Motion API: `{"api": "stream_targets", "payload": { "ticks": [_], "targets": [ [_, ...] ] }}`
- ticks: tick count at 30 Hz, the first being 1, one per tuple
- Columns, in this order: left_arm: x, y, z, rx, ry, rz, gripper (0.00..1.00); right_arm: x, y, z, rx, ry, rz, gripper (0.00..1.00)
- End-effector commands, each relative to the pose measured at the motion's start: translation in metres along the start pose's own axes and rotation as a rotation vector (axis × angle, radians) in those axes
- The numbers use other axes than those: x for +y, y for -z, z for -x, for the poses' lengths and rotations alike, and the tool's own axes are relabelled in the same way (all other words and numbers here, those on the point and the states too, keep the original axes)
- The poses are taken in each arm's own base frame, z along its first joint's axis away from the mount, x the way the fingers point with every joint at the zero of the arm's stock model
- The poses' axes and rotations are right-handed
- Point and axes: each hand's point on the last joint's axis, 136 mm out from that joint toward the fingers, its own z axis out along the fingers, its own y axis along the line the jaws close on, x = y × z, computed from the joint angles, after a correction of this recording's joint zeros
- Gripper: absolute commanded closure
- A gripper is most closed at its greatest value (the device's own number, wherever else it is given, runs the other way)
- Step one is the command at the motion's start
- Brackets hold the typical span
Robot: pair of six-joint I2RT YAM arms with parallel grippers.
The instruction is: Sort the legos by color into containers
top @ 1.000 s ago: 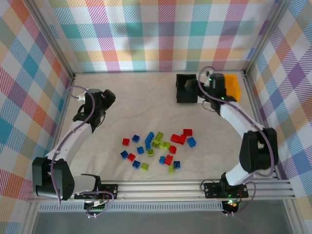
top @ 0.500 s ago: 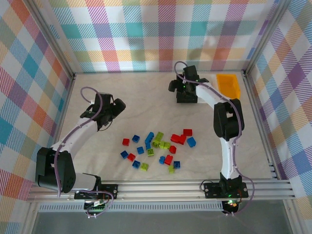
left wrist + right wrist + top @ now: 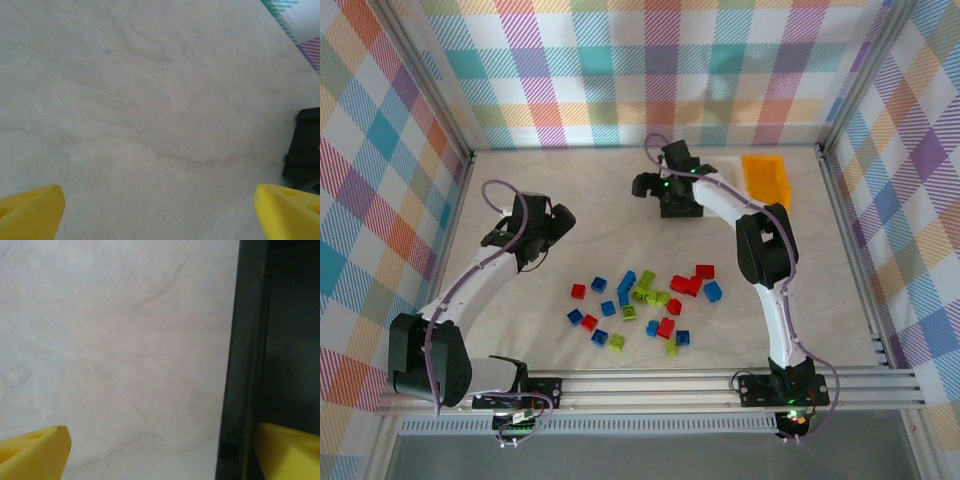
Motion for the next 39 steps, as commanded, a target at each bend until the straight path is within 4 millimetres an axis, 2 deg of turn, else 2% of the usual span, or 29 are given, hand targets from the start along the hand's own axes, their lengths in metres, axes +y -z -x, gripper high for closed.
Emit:
{"api": "stream_targets", "payload": {
  "ticks": [1, 5, 8, 11, 14, 16, 19, 24, 28, 30, 35, 39],
  "targets": [
    [0.016, 0.01, 0.001, -0.032, -0.007, 0.06, 0.03, 0.067, 0.009, -0.026, 0.029, 0.014, 0.149, 0.06],
    [0.02, 0.015, 0.006, -0.044, 0.003, 0.075, 0.02, 0.105, 0.016, -0.039, 0.019, 0.051, 0.203, 0.05],
    [0.019, 0.018, 0.01, -0.051, 0.011, 0.064, 0.02, 0.111, 0.029, -0.035, -0.022, 0.049, 0.212, 0.04],
    [0.014, 0.018, 0.013, -0.048, 0.009, 0.044, 0.02, 0.117, 0.051, -0.028, -0.056, 0.078, 0.221, 0.03],
    [0.007, 0.014, 0.012, -0.029, 0.007, 0.022, 0.02, 0.11, 0.075, -0.022, -0.1, 0.102, 0.184, 0.04],
    [0.002, 0.011, 0.01, -0.013, 0.006, 0.004, 0.01, 0.096, 0.09, -0.018, -0.119, 0.088, 0.156, 0.06],
    [-0.014, 0.002, 0.006, 0.018, -0.004, -0.049, 0.01, 0.059, 0.113, -0.008, -0.148, 0.045, 0.097, 0.08],
    [-0.064, -0.018, -0.006, 0.062, -0.112, -0.107, 0.05, -0.022, 0.14, 0.003, -0.151, -0.094, -0.015, 0.11],
    [-0.1, -0.044, -0.019, 0.094, -0.212, -0.096, 0.14, -0.065, 0.159, 0.002, -0.175, -0.153, -0.097, 0.13],
    [-0.115, -0.06, -0.022, 0.102, -0.268, -0.061, 0.17, -0.078, 0.169, -0.002, -0.19, -0.183, -0.105, 0.12],
    [-0.127, -0.102, -0.03, 0.16, -0.371, 0.026, 0.24, -0.088, 0.188, -0.01, -0.219, -0.195, -0.115, 0.12],
    [-0.148, -0.121, -0.04, 0.19, -0.419, -0.006, 0.29, -0.093, 0.199, -0.016, -0.234, -0.205, -0.114, 0.12]
  ]
}}
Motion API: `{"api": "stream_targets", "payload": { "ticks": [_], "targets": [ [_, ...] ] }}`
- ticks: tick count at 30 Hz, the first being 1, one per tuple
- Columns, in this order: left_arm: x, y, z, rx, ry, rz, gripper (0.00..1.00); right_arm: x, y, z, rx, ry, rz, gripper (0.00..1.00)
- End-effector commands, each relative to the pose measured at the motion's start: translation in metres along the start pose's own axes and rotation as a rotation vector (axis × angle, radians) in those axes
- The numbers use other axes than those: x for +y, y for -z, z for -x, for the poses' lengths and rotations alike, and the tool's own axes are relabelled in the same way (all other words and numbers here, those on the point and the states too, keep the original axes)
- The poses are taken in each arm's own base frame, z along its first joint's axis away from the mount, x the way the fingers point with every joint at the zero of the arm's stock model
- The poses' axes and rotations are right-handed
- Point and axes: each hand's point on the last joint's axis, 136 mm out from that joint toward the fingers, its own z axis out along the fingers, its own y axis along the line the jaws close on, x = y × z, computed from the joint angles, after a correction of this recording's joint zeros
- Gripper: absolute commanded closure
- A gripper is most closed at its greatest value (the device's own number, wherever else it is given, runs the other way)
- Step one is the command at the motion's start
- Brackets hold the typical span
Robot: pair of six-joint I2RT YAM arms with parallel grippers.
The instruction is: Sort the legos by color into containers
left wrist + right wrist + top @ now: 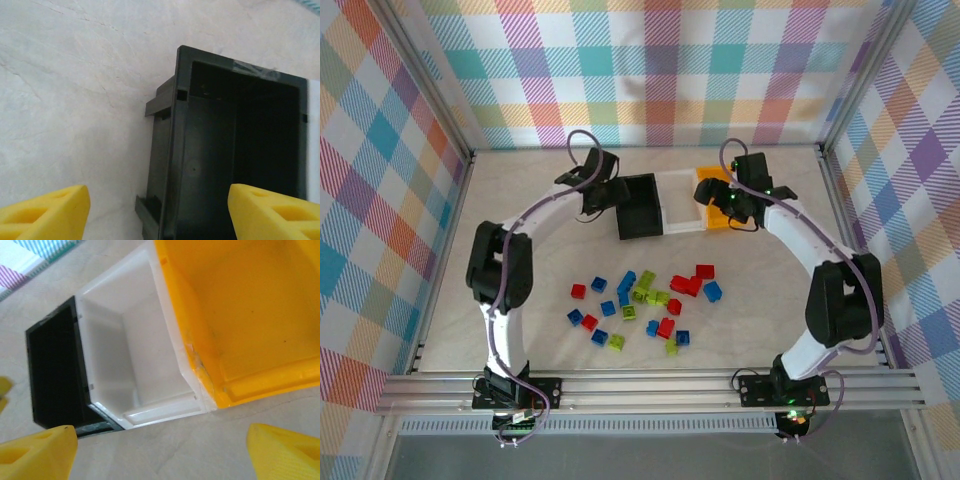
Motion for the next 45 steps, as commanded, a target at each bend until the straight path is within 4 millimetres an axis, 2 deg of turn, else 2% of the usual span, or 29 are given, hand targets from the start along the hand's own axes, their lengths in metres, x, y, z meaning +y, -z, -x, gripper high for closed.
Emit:
{"api": "stream_targets", "payload": {
  "ticks": [1, 7, 13, 17, 20, 23, 27, 32, 36, 39, 42, 45],
  "targets": [
    [-0.008, -0.005, -0.006, 0.044, -0.091, 0.019, 0.32, 0.0, 0.016, 0.004, -0.037, 0.003, 0.021, 0.12],
    [0.005, -0.019, -0.011, 0.078, -0.182, 0.127, 0.54, -0.009, 0.03, 0.004, -0.064, -0.026, 0.027, 0.12],
    [0.014, -0.03, -0.025, 0.127, -0.25, 0.153, 0.66, -0.021, 0.038, 0.007, -0.089, -0.053, 0.018, 0.12],
    [0.018, -0.032, -0.026, 0.133, -0.289, 0.167, 0.68, -0.043, 0.039, 0.016, -0.106, -0.079, -0.049, 0.12],
    [0.016, -0.031, -0.026, 0.139, -0.293, 0.154, 0.66, -0.069, 0.025, 0.029, -0.095, -0.094, -0.123, 0.12],
    [0.015, -0.032, -0.026, 0.141, -0.292, 0.148, 0.66, -0.084, 0.001, 0.044, -0.061, -0.091, -0.138, 0.12],
    [0.015, -0.033, -0.026, 0.14, -0.292, 0.15, 0.66, -0.086, -0.032, 0.058, -0.001, -0.061, -0.112, 0.12],
    [0.015, -0.037, -0.027, 0.148, -0.3, 0.152, 0.66, -0.095, -0.063, 0.067, 0.057, -0.054, -0.135, 0.13],
    [0.016, -0.037, -0.025, 0.147, -0.307, 0.158, 0.67, -0.094, -0.082, 0.066, 0.102, -0.061, -0.106, 0.17],
    [0.019, -0.036, -0.024, 0.147, -0.303, 0.163, 0.67, -0.083, -0.091, 0.058, 0.136, -0.061, -0.059, 0.19],
    [0.025, -0.034, -0.019, 0.139, -0.294, 0.174, 0.67, -0.071, -0.094, 0.044, 0.162, -0.047, -0.045, 0.2],
    [0.034, -0.03, -0.013, 0.13, -0.279, 0.185, 0.67, -0.063, -0.09, 0.03, 0.16, -0.075, -0.026, 0.21]
  ]
}}
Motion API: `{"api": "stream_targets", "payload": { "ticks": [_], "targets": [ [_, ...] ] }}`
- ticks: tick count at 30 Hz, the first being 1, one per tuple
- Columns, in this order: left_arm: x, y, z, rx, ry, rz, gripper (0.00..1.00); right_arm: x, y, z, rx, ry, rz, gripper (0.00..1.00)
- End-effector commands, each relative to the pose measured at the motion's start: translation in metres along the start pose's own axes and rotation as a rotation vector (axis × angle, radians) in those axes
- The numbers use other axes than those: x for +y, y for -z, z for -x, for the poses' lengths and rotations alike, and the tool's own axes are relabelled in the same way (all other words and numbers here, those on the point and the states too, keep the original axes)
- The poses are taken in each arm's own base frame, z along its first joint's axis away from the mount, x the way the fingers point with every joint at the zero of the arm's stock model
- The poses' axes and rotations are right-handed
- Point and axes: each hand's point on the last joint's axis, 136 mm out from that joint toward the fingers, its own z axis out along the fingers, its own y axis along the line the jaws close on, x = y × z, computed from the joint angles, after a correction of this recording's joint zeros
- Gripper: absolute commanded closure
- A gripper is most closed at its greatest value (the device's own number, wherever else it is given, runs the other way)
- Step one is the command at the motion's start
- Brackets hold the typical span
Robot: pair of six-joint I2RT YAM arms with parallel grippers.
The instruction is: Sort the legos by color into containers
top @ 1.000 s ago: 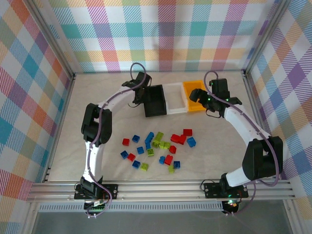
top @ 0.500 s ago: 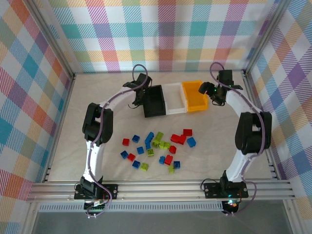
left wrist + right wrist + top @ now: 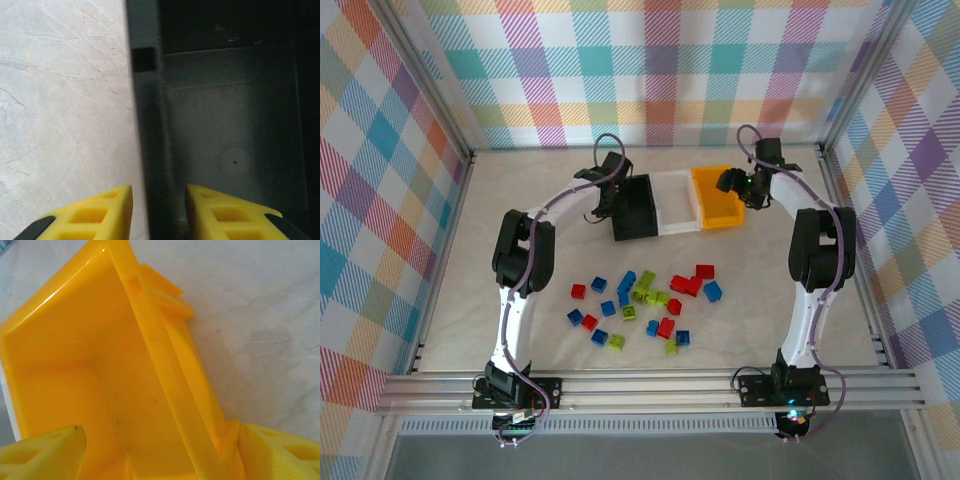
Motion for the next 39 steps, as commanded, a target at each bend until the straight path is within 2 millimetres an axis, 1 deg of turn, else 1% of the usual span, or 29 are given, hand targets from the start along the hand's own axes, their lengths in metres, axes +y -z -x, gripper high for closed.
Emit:
{"api": "stream_targets", "payload": {
  "ticks": [1, 6, 10, 16, 24, 26, 29, 30, 32, 34, 37, 39],
  "targets": [
    [0.024, 0.01, 0.005, -0.002, 0.009, 0.042, 0.67, 0.021, 0.007, -0.027, 0.037, -0.017, 0.061, 0.22],
    [0.045, 0.014, 0.005, -0.003, 0.037, 0.067, 0.67, 0.032, 0.016, -0.055, 0.033, -0.014, 0.076, 0.22],
    [0.058, 0.016, -0.002, 0.007, 0.081, 0.059, 0.67, 0.04, 0.019, -0.07, 0.034, 0.011, 0.07, 0.22],
    [0.06, 0.016, -0.018, 0.023, 0.121, 0.024, 0.66, 0.044, 0.022, -0.069, 0.017, 0.009, 0.078, 0.21],
    [0.063, 0.024, -0.041, 0.029, 0.184, -0.016, 0.66, 0.051, 0.013, -0.06, 0.023, 0.023, 0.095, 0.21],
    [0.062, 0.023, -0.043, 0.037, 0.191, -0.024, 0.66, 0.053, 0.011, -0.057, 0.022, 0.028, 0.097, 0.21],
    [0.059, 0.03, -0.04, 0.029, 0.202, -0.036, 0.66, 0.053, 0.011, -0.052, 0.015, 0.029, 0.086, 0.2],
    [0.06, 0.033, -0.037, 0.018, 0.203, -0.035, 0.64, 0.053, 0.014, -0.049, 0.005, 0.03, 0.083, 0.2],
    [0.06, 0.04, -0.029, -0.001, 0.205, -0.034, 0.57, 0.055, 0.021, -0.045, -0.017, 0.033, 0.08, 0.17],
    [0.055, 0.051, -0.017, -0.026, 0.205, -0.056, 0.5, 0.058, 0.029, -0.04, -0.043, 0.042, 0.078, 0.14],
    [0.046, 0.071, 0.003, -0.07, 0.218, -0.098, 0.37, 0.061, 0.043, -0.033, -0.073, 0.045, 0.074, 0.12],
    [0.043, 0.088, 0.013, -0.098, 0.23, -0.123, 0.28, 0.062, 0.054, -0.033, -0.087, 0.043, 0.063, 0.11]
  ]
}}
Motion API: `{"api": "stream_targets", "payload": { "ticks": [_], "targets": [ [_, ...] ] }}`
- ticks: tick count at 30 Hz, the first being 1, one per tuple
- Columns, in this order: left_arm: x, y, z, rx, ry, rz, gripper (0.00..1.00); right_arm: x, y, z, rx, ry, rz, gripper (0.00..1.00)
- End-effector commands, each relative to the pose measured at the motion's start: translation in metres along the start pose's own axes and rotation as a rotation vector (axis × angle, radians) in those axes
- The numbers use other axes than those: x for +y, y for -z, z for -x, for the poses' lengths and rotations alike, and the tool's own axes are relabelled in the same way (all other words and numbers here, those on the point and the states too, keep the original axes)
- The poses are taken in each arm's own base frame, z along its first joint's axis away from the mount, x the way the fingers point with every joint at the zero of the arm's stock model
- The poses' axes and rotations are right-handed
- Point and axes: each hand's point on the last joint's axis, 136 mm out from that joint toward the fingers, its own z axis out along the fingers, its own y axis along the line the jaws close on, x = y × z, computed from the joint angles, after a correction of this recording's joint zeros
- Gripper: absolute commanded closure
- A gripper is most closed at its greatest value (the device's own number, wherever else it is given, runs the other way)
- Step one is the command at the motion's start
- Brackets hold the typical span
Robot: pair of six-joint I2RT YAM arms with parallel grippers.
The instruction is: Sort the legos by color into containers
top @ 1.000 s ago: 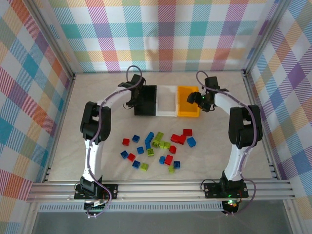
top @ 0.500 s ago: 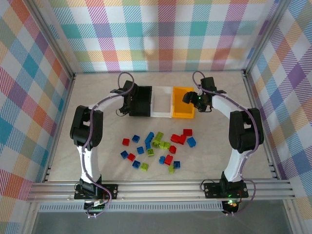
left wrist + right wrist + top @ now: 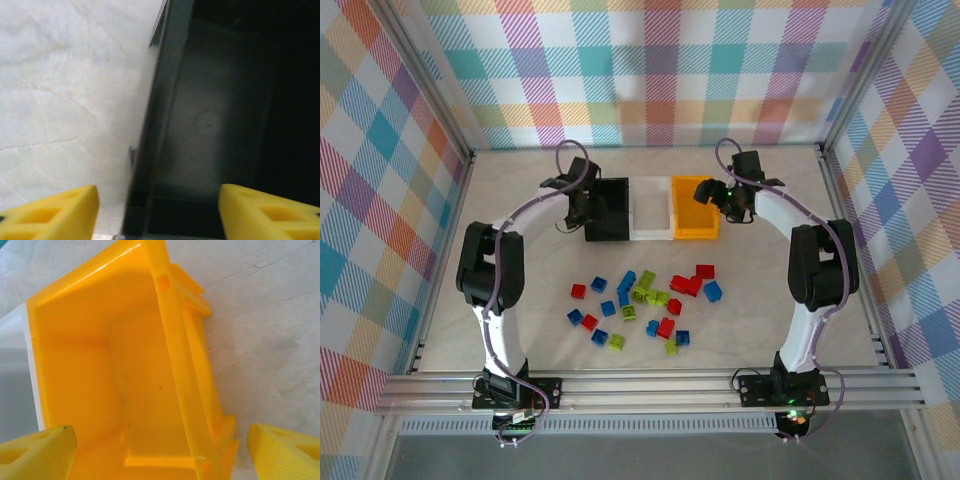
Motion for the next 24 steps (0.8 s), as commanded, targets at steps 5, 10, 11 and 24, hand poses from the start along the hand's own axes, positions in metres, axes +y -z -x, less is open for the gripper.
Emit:
{"api": "stream_targets", "payload": {
  "ticks": [5, 10, 11, 24],
  "targets": [
    [-0.028, 0.096, 0.026, -0.147, 0.052, -0.202, 0.0, 0.005, 0.061, -0.014, -0.064, 0.03, -0.033, 0.11],
    [-0.034, 0.125, -0.008, -0.168, 0.045, -0.279, 0.0, -0.016, 0.088, -0.086, 0.024, 0.073, -0.122, 0.12],
    [-0.032, 0.127, -0.017, -0.168, 0.052, -0.279, 0.0, -0.023, 0.091, -0.104, 0.055, 0.078, -0.135, 0.14],
    [0.006, 0.098, -0.075, -0.062, 0.16, -0.196, 0.0, -0.069, 0.096, -0.231, 0.326, 0.221, -0.34, 0.26]
  ]
}}
